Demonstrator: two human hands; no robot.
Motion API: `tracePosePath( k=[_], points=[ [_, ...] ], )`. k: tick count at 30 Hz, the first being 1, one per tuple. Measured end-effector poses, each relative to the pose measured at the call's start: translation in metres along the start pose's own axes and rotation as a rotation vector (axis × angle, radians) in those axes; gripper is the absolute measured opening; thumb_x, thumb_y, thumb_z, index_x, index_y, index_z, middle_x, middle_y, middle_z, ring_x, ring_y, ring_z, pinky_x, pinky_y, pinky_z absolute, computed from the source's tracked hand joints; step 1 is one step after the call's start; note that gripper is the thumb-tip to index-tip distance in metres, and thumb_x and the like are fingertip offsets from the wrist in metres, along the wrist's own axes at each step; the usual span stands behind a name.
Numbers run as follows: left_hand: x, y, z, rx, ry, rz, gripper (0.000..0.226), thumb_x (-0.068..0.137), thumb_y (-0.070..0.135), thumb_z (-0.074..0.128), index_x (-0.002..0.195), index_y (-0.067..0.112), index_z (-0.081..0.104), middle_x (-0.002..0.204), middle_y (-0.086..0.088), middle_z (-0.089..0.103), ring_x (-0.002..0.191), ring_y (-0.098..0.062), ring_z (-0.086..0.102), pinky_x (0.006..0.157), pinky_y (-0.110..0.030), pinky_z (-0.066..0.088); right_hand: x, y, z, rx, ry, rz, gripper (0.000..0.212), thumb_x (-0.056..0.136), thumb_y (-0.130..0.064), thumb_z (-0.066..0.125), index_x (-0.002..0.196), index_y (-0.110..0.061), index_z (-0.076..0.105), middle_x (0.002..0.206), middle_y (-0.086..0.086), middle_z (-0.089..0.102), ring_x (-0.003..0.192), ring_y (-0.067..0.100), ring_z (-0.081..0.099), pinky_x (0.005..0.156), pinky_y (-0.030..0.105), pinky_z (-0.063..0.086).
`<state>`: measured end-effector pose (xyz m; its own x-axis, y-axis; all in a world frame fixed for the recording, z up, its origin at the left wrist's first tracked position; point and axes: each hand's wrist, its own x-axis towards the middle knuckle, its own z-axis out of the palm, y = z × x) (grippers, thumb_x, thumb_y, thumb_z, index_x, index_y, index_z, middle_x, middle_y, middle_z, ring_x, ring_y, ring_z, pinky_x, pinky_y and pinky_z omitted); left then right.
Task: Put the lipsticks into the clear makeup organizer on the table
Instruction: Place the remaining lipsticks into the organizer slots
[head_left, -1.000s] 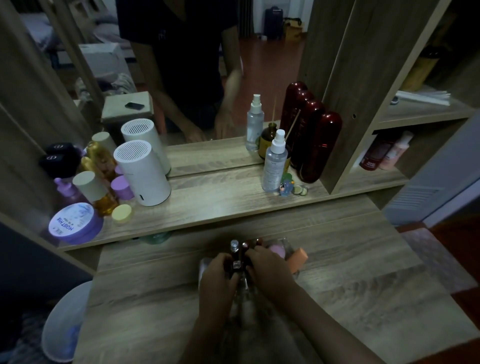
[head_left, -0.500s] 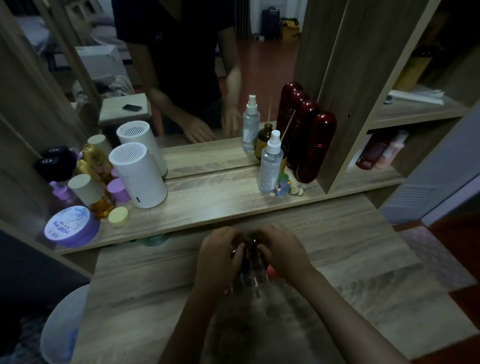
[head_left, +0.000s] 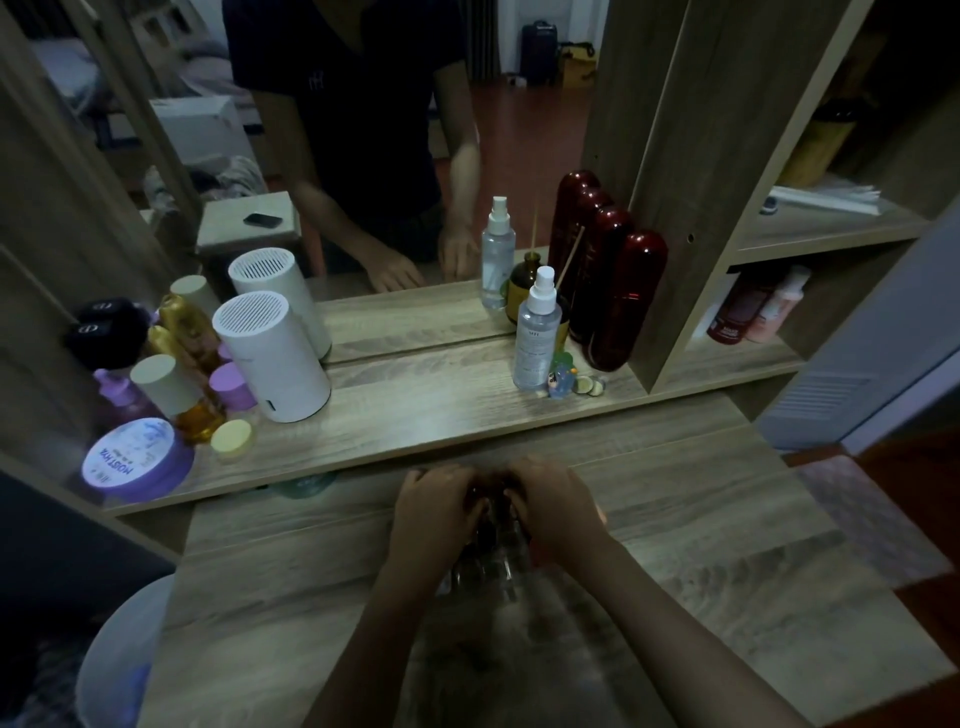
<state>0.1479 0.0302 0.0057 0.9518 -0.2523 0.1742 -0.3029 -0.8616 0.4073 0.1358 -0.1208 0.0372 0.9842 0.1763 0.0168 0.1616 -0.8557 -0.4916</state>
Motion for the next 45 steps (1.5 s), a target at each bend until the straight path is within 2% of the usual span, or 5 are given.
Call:
tracePosePath(
  k=[17,28,34,39,45],
  points=[
    [-0.001,0.003,-0.003,-0.008,-0.028,-0.014,0.028,0.077,0.036,0.058,0.104,0.030,0.060,0.105,0.005,0.070,0.101,-0.016,0.060,0.083,-0.031,0.035,-0.003,-0.002,0.001,0.011,-0.011,-0.024,0.024,0.088,-0.017,0.051,0.112,-0.013,0.055,0.113,0.008,0.060,0.103,0.026,0.057,0.087,0.043,0.048],
    [-0.023,-0.017,-0.019,-0.257,-0.003,-0.107,0.036,0.070,0.025,0.074,0.104,0.021,0.065,0.102,-0.001,0.070,0.093,-0.016,0.063,0.078,-0.026,0.047,-0.049,-0.003,0.011,0.202,0.290,0.022,0.027,0.080,-0.014,0.068,0.105,-0.023,0.063,0.090,-0.005,0.070,0.073,-0.003,0.054,0.061,0.007,0.041],
    [-0.023,-0.015,-0.021,-0.252,0.015,-0.117,0.022,0.076,0.019,0.068,0.098,0.017,0.069,0.095,-0.003,0.072,0.088,-0.019,0.065,0.077,-0.031,0.051,-0.068,-0.003,0.024,0.236,0.248,0.102,0.024,0.083,-0.016,0.066,0.106,-0.021,0.064,0.097,-0.001,0.071,0.080,0.012,0.065,0.067,0.034,0.057],
    [-0.020,-0.010,-0.020,-0.292,0.056,-0.137,0.019,0.076,0.020,0.069,0.094,0.016,0.070,0.091,-0.004,0.073,0.082,-0.018,0.066,0.075,-0.034,0.054,-0.072,0.000,0.018,0.230,0.294,0.124,0.026,0.078,-0.013,0.071,0.102,-0.022,0.067,0.095,-0.002,0.073,0.074,0.005,0.062,0.061,0.015,0.045],
    [-0.020,-0.016,-0.019,-0.329,0.077,-0.167,0.016,0.075,0.017,0.070,0.091,0.015,0.070,0.087,-0.004,0.074,0.078,-0.017,0.067,0.074,-0.037,0.055,-0.077,0.006,0.018,0.226,0.312,0.150,0.026,0.076,-0.014,0.074,0.099,-0.024,0.068,0.098,-0.001,0.074,0.075,0.014,0.067,0.063,0.018,0.041]
  ],
)
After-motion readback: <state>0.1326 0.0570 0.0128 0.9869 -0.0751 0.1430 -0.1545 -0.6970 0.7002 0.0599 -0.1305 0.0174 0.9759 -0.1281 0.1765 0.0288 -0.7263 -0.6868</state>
